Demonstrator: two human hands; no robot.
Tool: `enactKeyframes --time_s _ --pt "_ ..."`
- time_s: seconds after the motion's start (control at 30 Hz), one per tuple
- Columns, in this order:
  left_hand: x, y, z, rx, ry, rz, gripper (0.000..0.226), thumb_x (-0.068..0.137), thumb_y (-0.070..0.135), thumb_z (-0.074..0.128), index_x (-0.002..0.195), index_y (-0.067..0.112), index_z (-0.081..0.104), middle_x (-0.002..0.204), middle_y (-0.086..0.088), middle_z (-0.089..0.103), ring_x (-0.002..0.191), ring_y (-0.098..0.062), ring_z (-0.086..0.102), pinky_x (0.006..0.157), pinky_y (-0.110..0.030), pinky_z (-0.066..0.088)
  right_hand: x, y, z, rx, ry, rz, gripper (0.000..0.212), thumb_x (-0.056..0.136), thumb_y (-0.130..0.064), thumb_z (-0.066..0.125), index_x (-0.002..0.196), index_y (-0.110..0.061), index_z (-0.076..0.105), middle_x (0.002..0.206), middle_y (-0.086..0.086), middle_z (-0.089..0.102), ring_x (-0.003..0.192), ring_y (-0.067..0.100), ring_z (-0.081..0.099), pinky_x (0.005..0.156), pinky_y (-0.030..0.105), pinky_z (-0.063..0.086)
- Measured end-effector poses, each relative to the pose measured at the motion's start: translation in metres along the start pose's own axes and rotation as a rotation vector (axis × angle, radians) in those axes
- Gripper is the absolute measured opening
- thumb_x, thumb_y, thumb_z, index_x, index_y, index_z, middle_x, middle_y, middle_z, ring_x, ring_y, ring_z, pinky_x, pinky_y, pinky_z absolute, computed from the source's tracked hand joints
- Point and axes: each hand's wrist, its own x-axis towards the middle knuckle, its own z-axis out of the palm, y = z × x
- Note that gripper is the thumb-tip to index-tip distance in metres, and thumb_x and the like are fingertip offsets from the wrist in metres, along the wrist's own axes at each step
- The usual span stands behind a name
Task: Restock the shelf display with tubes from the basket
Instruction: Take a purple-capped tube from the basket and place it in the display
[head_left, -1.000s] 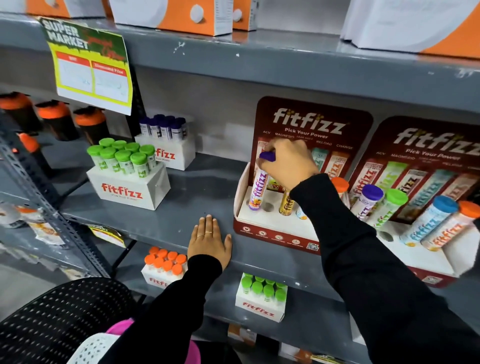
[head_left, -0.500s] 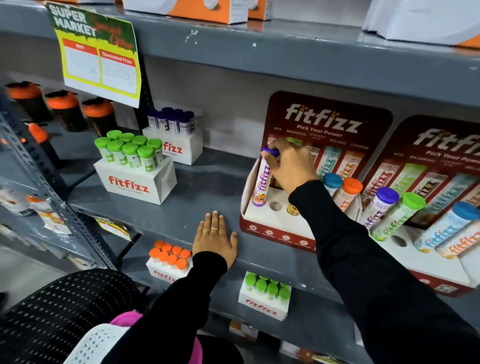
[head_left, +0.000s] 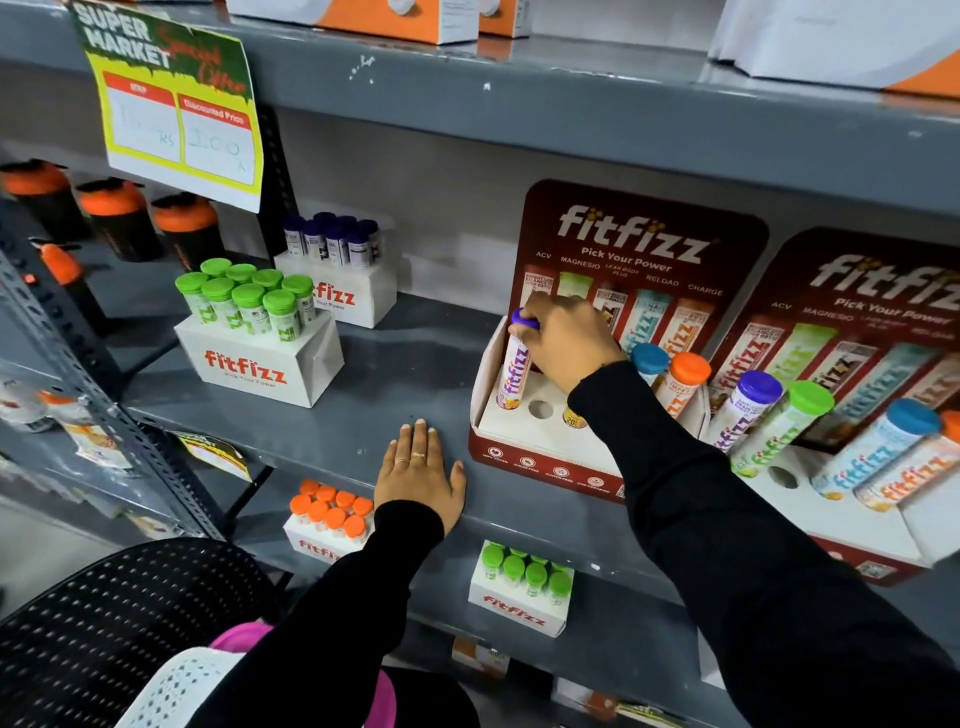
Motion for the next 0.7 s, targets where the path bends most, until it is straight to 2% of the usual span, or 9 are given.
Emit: enactKeyframes --time_s 0.1,0.2,0.27,0.33,0.4,0.47,0.53,0.6,0.7 --pt "-0.012 -0.001 0.01 -0.007 -0.013 -0.009 0.064 0.095 0.047 0.015 0.147 0.009 0.007 0.157 -0.007 0.004 0.145 -0.022 0.0 0.119 -0.035 0.003 -0.008 -0.005 0.002 -0.036 -0.029 -0.037 0.031 0.095 -0.027 0.053 0.118 -0.007 0.06 0.126 0.013 0.061 0.115 0.033 0.054 0.096 0.038 0.049" --pt "0.002 -0.002 0.002 -0.01 0.058 0.012 0.064 0.095 0.045 0.017 0.146 0.006 0.012 0.157 -0.01 0.009 0.144 -0.023 0.004 0.119 -0.036 0.004 -0.011 -0.015 -0.005 -0.066 0.146 -0.093 0.034 0.094 -0.03 0.055 0.115 -0.005 0.065 0.129 0.012 0.06 0.12 0.031 0.05 0.104 0.037 0.037" --pt "0.012 0.003 -0.009 -0.06 0.13 0.074 0.069 0.09 0.045 0.011 0.142 0.003 0.025 0.154 -0.013 0.022 0.143 -0.025 0.015 0.118 -0.037 0.01 -0.016 -0.029 -0.006 -0.071 0.398 -0.174 0.025 0.082 -0.026 0.067 0.092 -0.004 0.075 0.103 0.014 0.073 0.097 0.032 0.065 0.09 0.034 0.048" --pt "0.006 0.001 -0.012 -0.113 0.2 0.18 0.069 0.088 0.043 0.012 0.131 0.001 0.046 0.141 -0.016 0.046 0.135 -0.029 0.035 0.114 -0.038 0.02 -0.026 -0.048 0.011 -0.038 0.514 -0.254 0.021 0.075 -0.024 0.063 0.072 -0.008 0.076 0.079 0.008 0.076 0.073 0.028 0.07 0.078 0.029 0.047" --pt "-0.014 -0.015 0.0 -0.168 0.294 0.198 0.057 0.093 0.037 0.021 0.125 0.001 0.051 0.135 -0.018 0.052 0.131 -0.032 0.04 0.111 -0.04 0.021 -0.037 -0.069 0.039 0.087 0.433 -0.316 0.031 0.079 -0.026 0.051 0.07 -0.009 0.075 0.076 0.005 0.075 0.069 0.028 0.068 0.076 0.027 0.043" --pt "-0.05 -0.047 0.031 -0.257 0.329 0.076 0.053 0.094 0.035 0.025 0.13 0.0 0.043 0.141 -0.022 0.042 0.136 -0.033 0.029 0.111 -0.043 0.019 -0.05 -0.097 0.075 0.231 0.304 -0.4 0.032 0.079 -0.025 0.049 0.07 -0.007 0.073 0.072 0.006 0.074 0.067 0.03 0.066 0.074 0.028 0.04" --pt "-0.094 -0.081 0.065 -0.277 0.352 -0.063 0.054 0.095 0.034 0.026 0.132 -0.004 0.036 0.142 -0.027 0.038 0.135 -0.034 0.023 0.11 -0.044 0.02 -0.066 -0.127 0.108 0.281 0.195 -0.468 0.023 0.076 -0.018 0.054 0.064 -0.008 0.072 0.065 0.007 0.073 0.061 0.028 0.064 0.07 0.03 0.038" --pt "-0.141 -0.117 0.098 -0.252 0.265 -0.216 0.054 0.095 0.033 0.024 0.13 -0.006 0.037 0.138 -0.029 0.042 0.131 -0.034 0.024 0.112 -0.038 0.012 -0.083 -0.16 0.149 0.315 0.056 -0.505 0.02 0.071 -0.014 0.055 0.059 -0.009 0.07 0.061 0.009 0.071 0.058 0.028 0.063 0.066 0.029 0.04" --pt "-0.204 -0.16 0.135 -0.227 0.122 -0.443 0.06 0.096 0.037 0.016 0.128 -0.009 0.04 0.135 -0.029 0.046 0.128 -0.033 0.027 0.114 -0.027 -0.001 -0.117 -0.204 0.207 0.357 -0.349 -0.477 0.009 0.07 -0.008 0.065 0.068 -0.003 0.071 0.069 0.02 0.072 0.069 0.038 0.066 0.065 0.039 0.056"
